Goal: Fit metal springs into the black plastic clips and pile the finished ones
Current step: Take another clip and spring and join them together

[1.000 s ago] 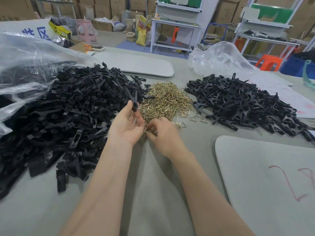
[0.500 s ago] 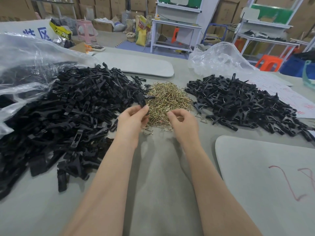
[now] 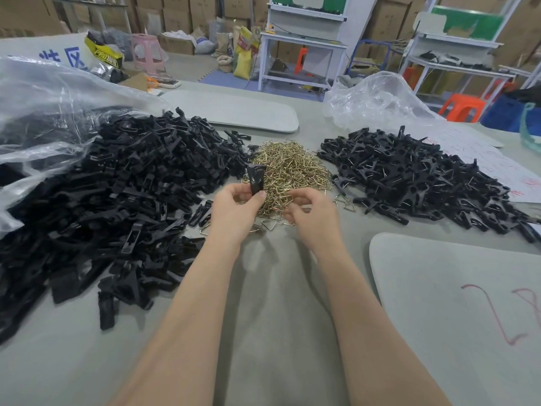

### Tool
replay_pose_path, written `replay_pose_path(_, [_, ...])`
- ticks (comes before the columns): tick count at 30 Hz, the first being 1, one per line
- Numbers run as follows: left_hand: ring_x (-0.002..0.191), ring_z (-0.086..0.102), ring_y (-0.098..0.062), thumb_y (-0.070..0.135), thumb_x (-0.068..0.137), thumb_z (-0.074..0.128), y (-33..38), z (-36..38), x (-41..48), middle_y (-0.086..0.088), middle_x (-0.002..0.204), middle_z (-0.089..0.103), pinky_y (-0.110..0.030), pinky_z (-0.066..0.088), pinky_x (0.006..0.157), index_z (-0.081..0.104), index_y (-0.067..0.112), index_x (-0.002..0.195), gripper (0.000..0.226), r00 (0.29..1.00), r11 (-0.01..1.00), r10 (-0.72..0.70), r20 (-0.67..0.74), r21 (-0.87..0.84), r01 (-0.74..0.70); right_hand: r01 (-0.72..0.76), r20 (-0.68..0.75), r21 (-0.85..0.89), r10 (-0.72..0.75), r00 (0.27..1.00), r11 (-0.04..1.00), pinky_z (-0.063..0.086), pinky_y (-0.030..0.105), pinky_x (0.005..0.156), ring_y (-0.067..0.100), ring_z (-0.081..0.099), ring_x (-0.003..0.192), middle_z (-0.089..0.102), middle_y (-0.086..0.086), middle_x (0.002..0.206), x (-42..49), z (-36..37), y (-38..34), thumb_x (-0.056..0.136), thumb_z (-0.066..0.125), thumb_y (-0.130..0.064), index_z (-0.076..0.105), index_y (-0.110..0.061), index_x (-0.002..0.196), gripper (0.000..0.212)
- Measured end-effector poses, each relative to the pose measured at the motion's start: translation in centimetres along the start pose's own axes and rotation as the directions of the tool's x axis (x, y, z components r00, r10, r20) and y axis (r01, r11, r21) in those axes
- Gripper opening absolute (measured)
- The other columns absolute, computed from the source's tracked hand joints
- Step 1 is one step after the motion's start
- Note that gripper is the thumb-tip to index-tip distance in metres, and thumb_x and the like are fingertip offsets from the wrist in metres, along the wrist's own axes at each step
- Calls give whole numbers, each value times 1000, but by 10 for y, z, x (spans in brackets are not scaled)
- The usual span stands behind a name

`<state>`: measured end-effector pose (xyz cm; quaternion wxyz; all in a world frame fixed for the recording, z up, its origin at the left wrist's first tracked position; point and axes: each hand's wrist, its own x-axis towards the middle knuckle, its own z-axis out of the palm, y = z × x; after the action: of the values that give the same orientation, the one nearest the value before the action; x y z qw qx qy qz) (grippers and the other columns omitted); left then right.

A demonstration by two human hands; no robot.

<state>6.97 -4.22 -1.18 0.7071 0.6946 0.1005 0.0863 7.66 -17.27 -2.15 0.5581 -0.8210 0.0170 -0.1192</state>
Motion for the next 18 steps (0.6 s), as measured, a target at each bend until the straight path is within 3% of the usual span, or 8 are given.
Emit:
replay_pose_path(3, [86,58,-17,18,84,70,-1,0,0,-6,97,62,-42,49,95,60,13,100,19,1000,1000,6,3,18,-6,68,-9,-122,-70,998,990,55,32,78,19,68,80,64,-3,82,-1,-1,-1,91,57,-7,65,-17,98,14])
replay_pose_path(8, [91,60,-19,19,84,71,-3,0,2,-6,100,63,-44,49,95,61,14,101,20,1000,998,25,4,50,-26,104,-40,-226,-116,992,968,48,27,85,13,60,89,66,0,95,-1,-4,-2,91,60,-19,67,-16,97,9])
replay_pose_path(10, [92,59,-18,19,84,71,-3,1,2,-3,98,63,-45,49,95,61,13,103,22,999,997,39,8,66,-40,66,-56,-168,-76,996,984,50,26,80,13,62,82,65,-1,86,0,-4,-2,89,63,-17,62,-19,87,3])
replay_pose_path(13, [89,59,-18,20,84,71,-5,1,2,3,91,61,-45,49,95,60,14,102,22,998,993,63,11,100,-64,-5,-25,35,5,1000,999,56,23,62,10,67,62,64,10,81,0,0,-2,88,64,-8,55,-19,80,16])
replay_pose_path(15, [89,59,-18,21,84,71,-5,0,2,5,89,60,-45,48,95,59,16,101,21,997,991,71,11,116,-71,-24,7,96,23,1000,995,55,20,57,8,66,56,64,14,86,-1,4,-1,89,61,-4,55,-17,90,14])
replay_pose_path(18, [90,59,-19,21,85,70,-5,1,1,4,91,60,-46,48,96,60,14,101,21,997,990,74,16,117,-76,-12,46,134,6,999,991,57,23,62,9,68,60,67,4,78,-2,6,0,92,56,-2,59,-16,107,20])
